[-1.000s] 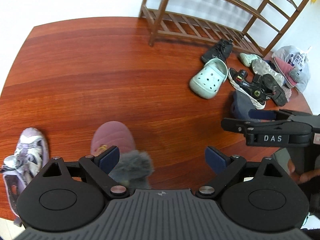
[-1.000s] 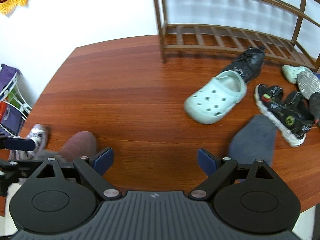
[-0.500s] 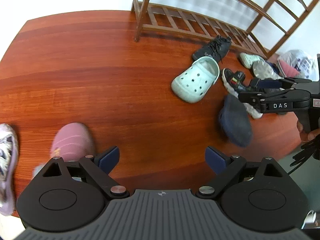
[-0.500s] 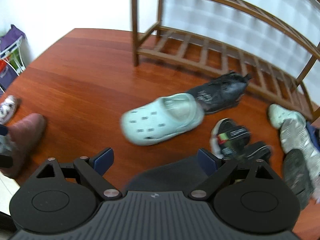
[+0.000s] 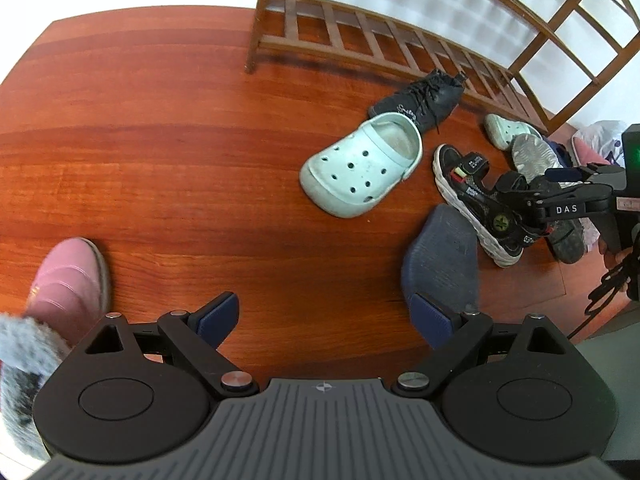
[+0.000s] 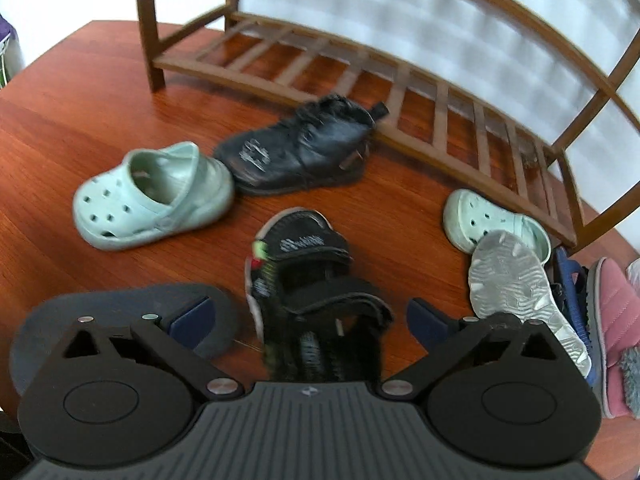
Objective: Organize scattered shoes
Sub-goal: 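Move the right tool to the black sandal and grasp its strap, then lift the black sandal with the right tool and set it down, opening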
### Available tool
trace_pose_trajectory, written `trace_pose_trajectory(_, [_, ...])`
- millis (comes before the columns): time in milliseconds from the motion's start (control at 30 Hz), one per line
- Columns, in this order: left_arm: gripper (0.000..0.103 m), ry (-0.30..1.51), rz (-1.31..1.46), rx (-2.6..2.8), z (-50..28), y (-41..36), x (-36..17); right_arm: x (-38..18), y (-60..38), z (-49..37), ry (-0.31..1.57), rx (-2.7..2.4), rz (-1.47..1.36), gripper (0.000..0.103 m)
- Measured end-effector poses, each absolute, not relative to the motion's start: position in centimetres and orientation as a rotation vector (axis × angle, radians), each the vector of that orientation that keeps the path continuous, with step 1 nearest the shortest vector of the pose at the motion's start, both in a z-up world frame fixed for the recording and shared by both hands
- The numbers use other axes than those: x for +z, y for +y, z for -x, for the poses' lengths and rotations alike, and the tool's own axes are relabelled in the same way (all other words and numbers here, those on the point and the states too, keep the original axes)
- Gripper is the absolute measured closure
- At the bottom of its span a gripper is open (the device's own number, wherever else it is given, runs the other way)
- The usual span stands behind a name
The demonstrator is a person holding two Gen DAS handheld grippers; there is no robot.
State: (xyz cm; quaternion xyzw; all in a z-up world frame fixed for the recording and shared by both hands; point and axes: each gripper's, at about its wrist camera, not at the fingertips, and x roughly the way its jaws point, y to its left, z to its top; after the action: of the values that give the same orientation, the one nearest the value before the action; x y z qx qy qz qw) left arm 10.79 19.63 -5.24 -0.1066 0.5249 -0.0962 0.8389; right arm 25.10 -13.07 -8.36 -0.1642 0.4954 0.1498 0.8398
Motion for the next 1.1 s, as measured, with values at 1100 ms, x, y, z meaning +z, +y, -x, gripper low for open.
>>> trace_pose_trajectory(1100, [0.01, 1.107, 0.231, -0.168, -10.7, 17.4, -4.8, -11.6, -15.9, -25.6, 1.201, 0.365, 0.102, 0.037])
